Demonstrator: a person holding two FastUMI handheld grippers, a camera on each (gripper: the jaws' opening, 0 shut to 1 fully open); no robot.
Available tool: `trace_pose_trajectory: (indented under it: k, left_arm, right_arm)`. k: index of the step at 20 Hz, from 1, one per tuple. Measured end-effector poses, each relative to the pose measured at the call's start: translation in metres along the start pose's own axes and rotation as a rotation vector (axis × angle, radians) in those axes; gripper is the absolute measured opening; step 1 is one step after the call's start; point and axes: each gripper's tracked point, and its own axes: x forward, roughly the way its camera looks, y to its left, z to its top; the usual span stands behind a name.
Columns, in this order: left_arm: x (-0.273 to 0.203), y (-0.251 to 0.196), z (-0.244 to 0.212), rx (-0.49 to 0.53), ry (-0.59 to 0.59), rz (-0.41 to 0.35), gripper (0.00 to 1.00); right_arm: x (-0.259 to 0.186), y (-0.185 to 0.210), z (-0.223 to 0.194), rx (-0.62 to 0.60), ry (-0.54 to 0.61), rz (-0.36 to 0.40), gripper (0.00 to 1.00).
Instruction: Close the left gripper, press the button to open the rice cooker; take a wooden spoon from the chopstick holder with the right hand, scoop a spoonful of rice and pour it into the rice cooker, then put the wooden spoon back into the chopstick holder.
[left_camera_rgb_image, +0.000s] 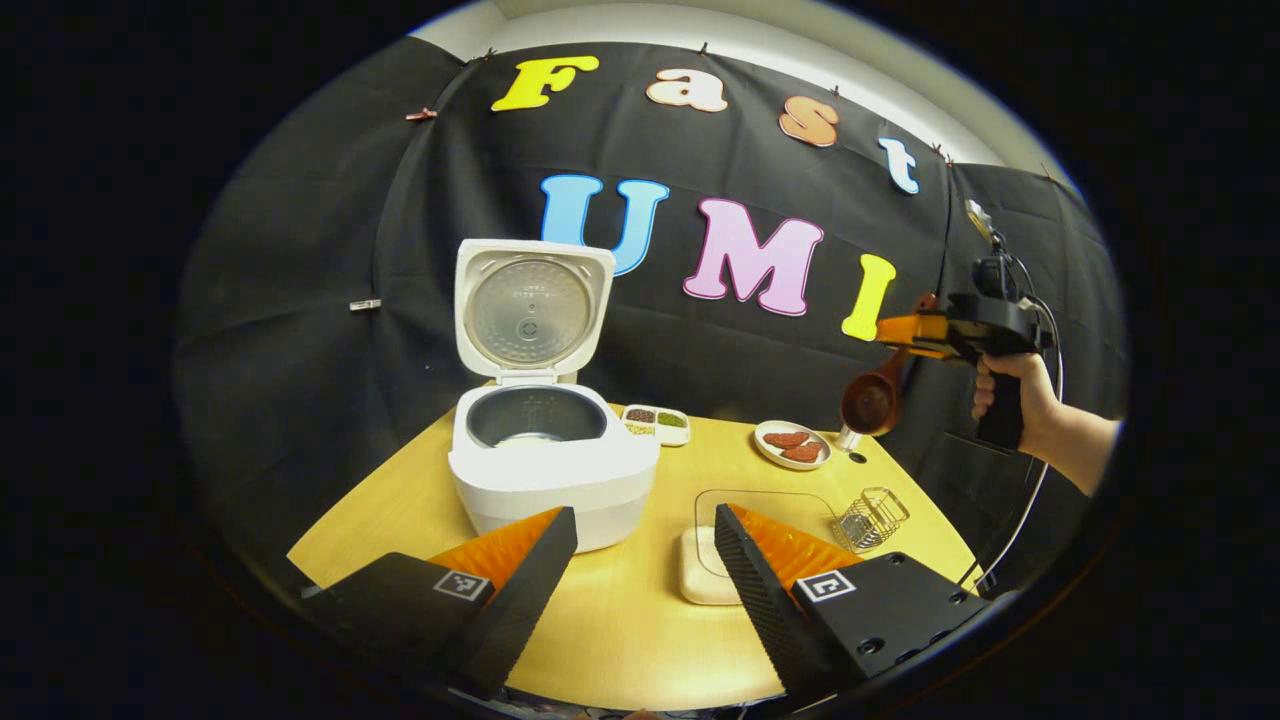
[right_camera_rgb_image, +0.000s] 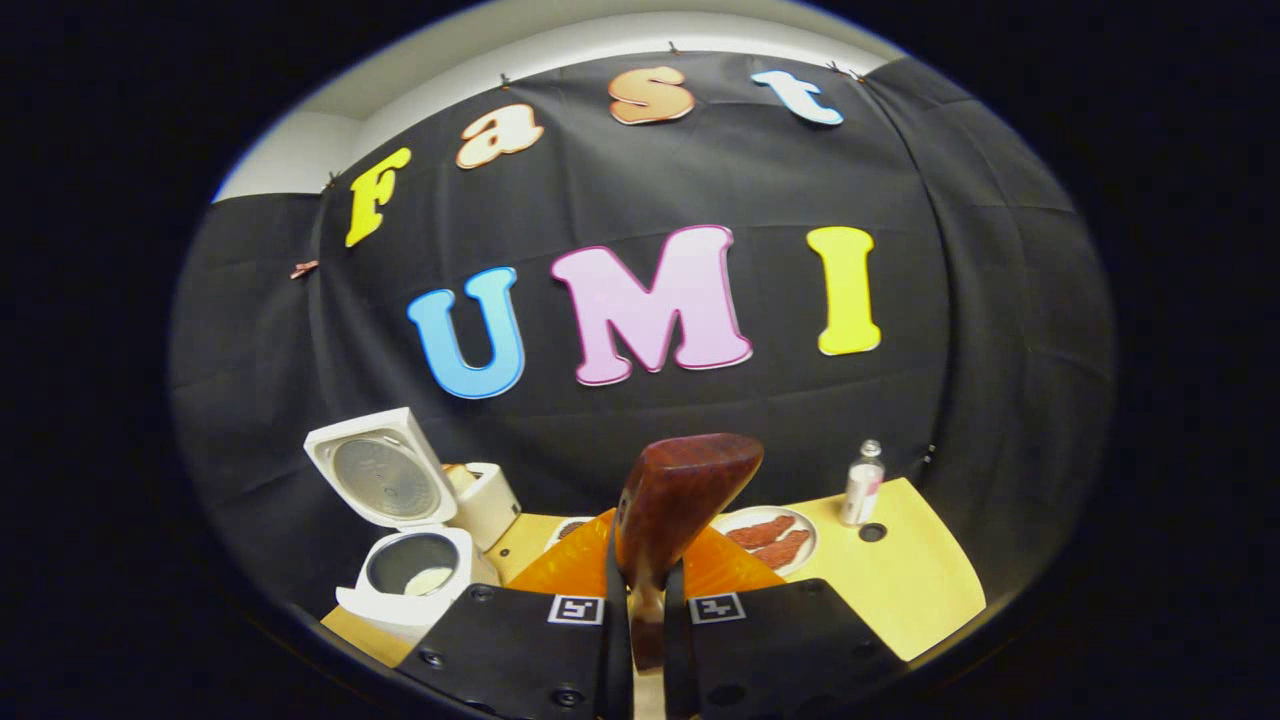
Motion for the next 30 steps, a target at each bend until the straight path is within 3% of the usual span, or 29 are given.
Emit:
trace_pose_trajectory:
  k: [5, 12, 20, 30]
  left_arm:
    - [0.017, -0.019, 0.001, -0.003, 0.014, 0.033, 0.96]
    - [0.026, -0.040, -0.003, -0.043, 0.034, 0.109, 0.96]
    - [0.016, -0.046, -0.006, -0.065, 0.051, 0.197, 0.96]
    - [-0.010, -0.035, -0.015, -0.094, 0.065, 0.314, 0.95]
  right_arm:
    - [-0.003, -0.077, -0.022, 0.068, 0.043, -0.083, 0.16]
    - [-0.003, -0.147, -0.080, 0.133, 0.149, -0.158, 0.16]
    - [0.010, -0.167, -0.152, 0.190, 0.294, -0.175, 0.16]
    - [0.015, -0.180, -0.203, 0.258, 0.385, -0.216, 0.21]
